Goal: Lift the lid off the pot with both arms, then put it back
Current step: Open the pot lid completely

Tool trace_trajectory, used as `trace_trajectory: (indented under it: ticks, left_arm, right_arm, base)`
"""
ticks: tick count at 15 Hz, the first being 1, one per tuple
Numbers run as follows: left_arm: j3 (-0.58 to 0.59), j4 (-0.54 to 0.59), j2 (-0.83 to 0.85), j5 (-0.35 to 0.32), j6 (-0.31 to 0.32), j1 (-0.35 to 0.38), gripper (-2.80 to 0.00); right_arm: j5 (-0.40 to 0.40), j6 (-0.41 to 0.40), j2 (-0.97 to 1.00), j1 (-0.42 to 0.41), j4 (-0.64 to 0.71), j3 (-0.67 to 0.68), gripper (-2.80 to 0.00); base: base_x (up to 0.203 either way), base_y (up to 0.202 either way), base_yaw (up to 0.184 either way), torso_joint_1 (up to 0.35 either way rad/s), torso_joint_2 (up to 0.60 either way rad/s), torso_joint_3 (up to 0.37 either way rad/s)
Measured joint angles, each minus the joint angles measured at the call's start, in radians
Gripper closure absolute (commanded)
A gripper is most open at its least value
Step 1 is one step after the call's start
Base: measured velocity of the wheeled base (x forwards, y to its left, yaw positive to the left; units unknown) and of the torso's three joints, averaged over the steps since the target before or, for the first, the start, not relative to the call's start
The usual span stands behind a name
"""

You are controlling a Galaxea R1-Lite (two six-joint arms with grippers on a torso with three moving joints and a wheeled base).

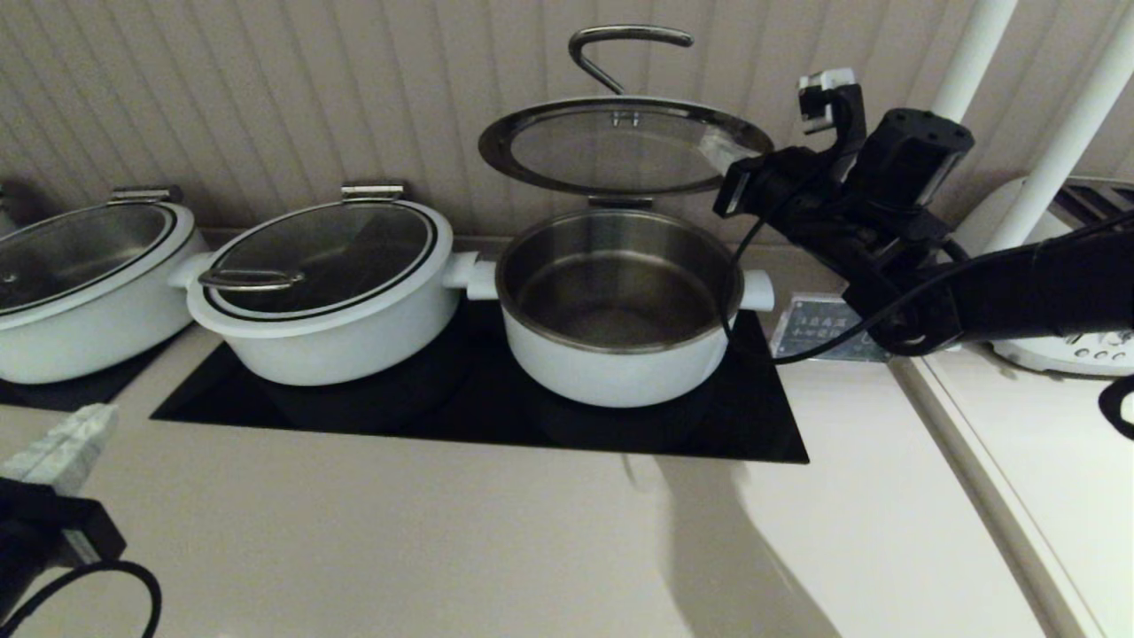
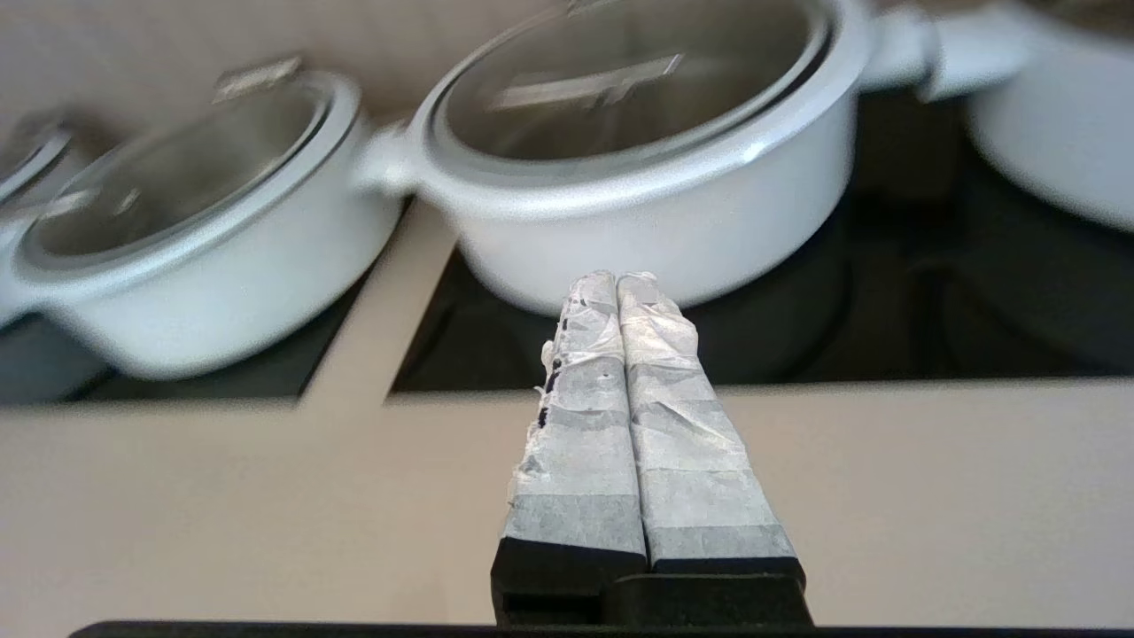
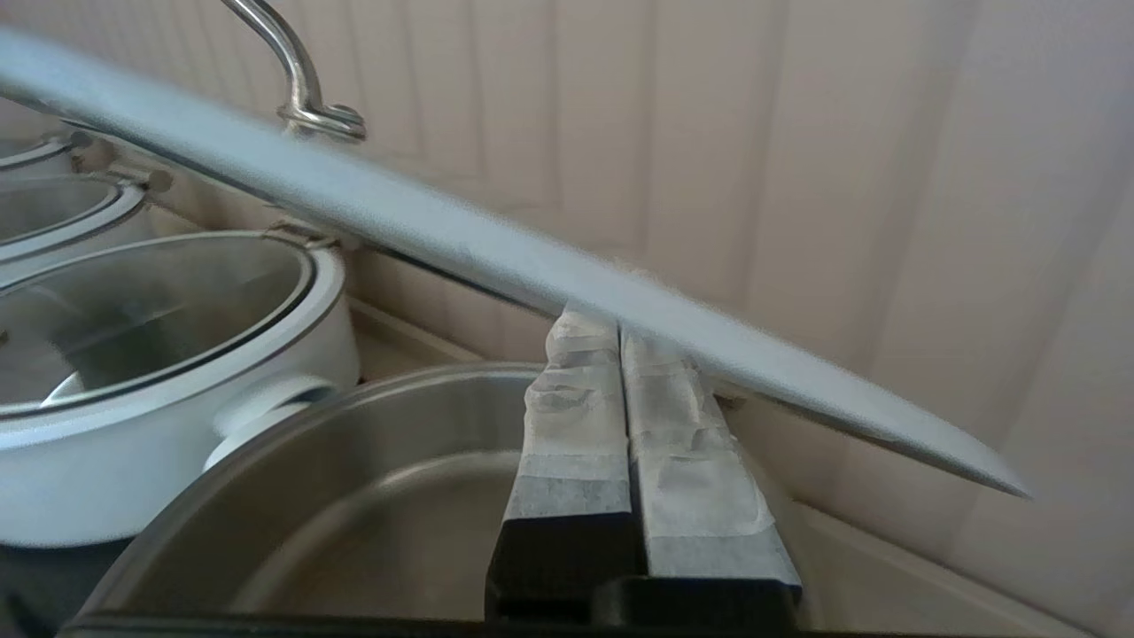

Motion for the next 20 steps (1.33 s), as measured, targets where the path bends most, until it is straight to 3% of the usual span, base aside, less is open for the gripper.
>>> trace_trajectory:
  ticks: [6, 12, 15, 20]
  left_arm:
    - [0.02, 0.316, -0.289, 0.02, -0.004, 0.001, 0.0]
    - [-0.031, 0.873, -0.767, 0.022, -0.008, -0.001, 0.0]
    - [-0.062, 1.113, -0.93, 0.061, -0.02, -0.002, 0.0]
    - [-0.05, 1.126, -0.993, 0.086, -0.058, -0.002, 0.0]
  right_arm:
    - [0.0, 0.0, 0.001, -0.006, 0.002, -0.008, 0.0]
    - [0.0, 0.0, 0.002, -0.006, 0.005, -0.015, 0.0]
    - [0.001, -0.001, 0.002, -0.007, 0.005, -0.016, 0.0]
    - [0.002, -0.006, -0.001, -0.008, 0.005, -0.016, 0.0]
  base:
    - [0.0, 0.0, 0.0, 0.0, 0.0, 0.0]
    - [0.0, 0.0, 0.0, 0.0, 0.0, 0.0]
    - [0.0, 0.0, 0.0, 0.0, 0.0, 0.0]
    - [0.0, 0.0, 0.0, 0.0, 0.0, 0.0]
